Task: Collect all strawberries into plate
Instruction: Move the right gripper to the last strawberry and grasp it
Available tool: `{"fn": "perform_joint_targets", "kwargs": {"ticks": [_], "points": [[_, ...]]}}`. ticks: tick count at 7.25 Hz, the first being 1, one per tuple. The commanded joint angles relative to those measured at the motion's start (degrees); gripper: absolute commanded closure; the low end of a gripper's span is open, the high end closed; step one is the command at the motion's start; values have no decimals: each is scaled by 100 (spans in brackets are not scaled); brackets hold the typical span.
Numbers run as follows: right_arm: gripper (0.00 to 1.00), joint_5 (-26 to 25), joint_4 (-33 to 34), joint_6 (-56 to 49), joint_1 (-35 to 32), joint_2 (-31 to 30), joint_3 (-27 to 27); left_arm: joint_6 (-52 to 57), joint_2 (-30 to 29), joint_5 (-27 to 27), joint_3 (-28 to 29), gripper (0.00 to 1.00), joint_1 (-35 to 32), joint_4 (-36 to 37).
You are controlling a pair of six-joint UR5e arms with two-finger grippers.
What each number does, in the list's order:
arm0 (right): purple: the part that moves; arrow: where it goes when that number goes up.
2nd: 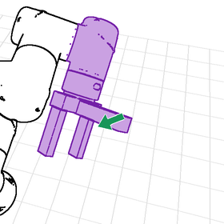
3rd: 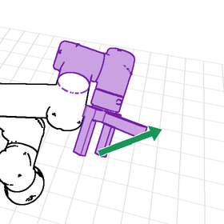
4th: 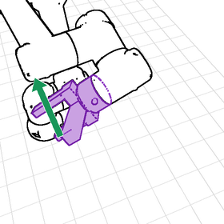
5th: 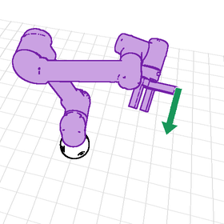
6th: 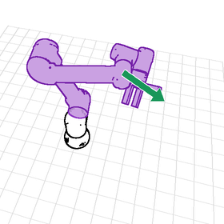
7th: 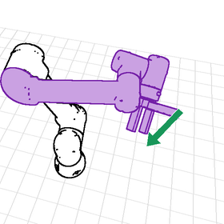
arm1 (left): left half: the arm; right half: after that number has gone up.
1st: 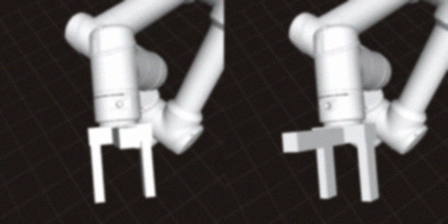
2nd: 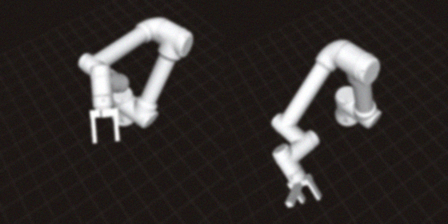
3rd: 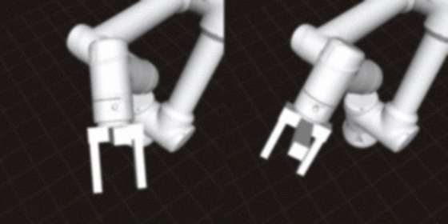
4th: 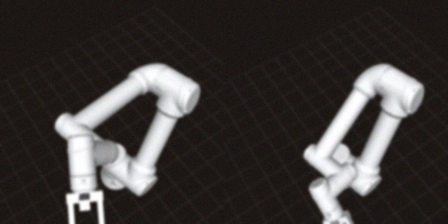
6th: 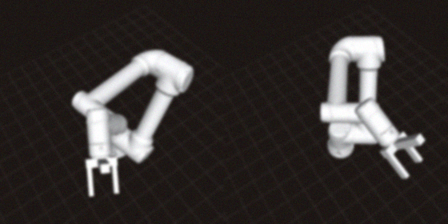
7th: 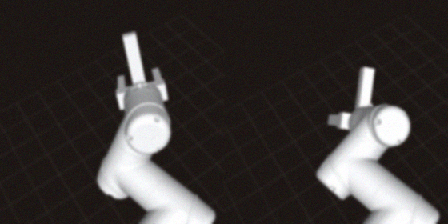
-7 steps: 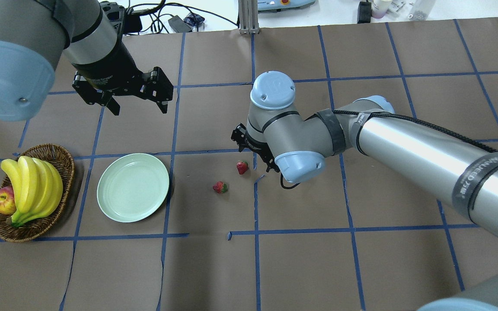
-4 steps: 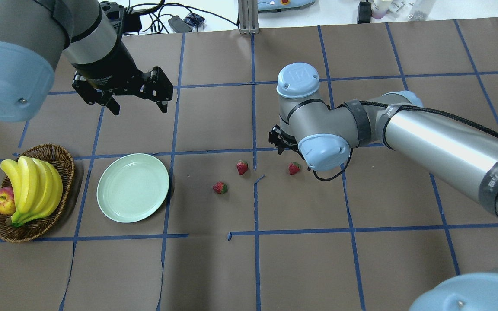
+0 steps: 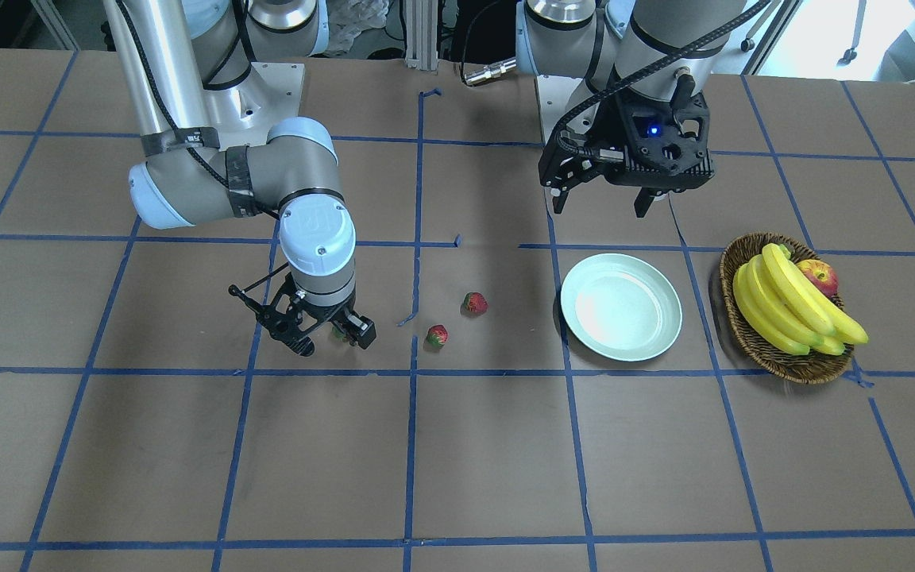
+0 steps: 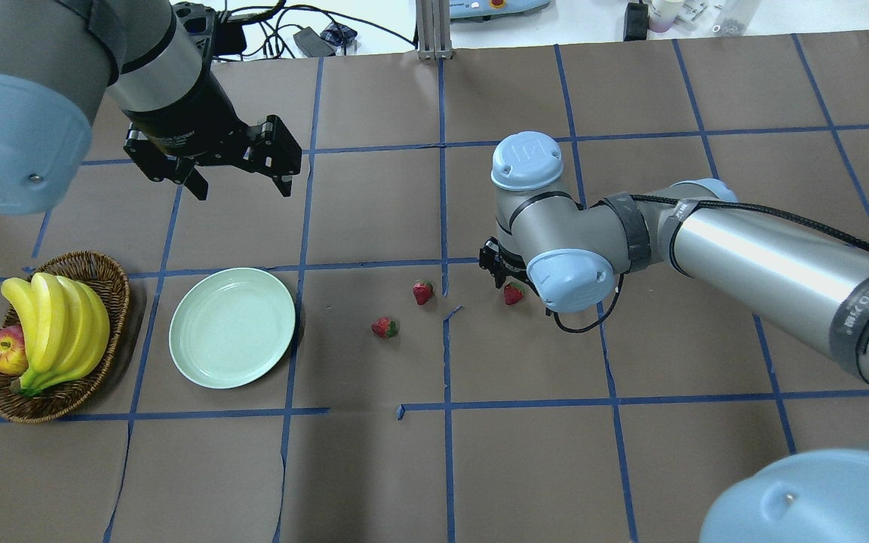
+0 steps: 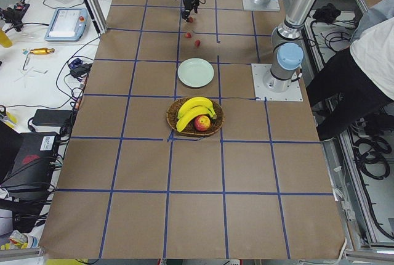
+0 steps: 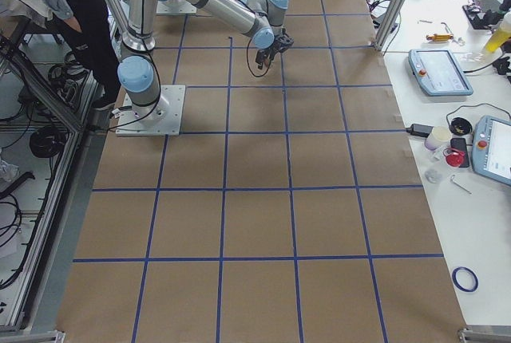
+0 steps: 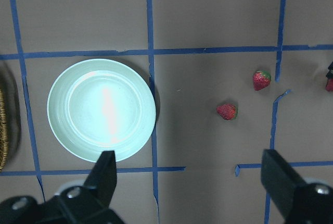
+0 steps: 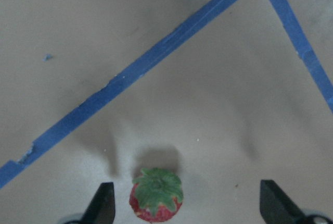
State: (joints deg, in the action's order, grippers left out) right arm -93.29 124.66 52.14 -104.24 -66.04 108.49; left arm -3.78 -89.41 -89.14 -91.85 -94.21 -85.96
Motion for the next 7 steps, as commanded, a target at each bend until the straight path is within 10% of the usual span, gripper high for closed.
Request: {"fn": "perform_joint_targets", "kwargs": {"ticks": [1,6,7], "points": [[100,352,119,-2,1,21,-21,0,-7,2,1,0,-1,0],[100,521,199,181,-26,-337,-353,0,-24,2,1,0,8,0],[100,1418,251,740,-43,-470,-494,0,-15,2,1,0,-1,0]]}}
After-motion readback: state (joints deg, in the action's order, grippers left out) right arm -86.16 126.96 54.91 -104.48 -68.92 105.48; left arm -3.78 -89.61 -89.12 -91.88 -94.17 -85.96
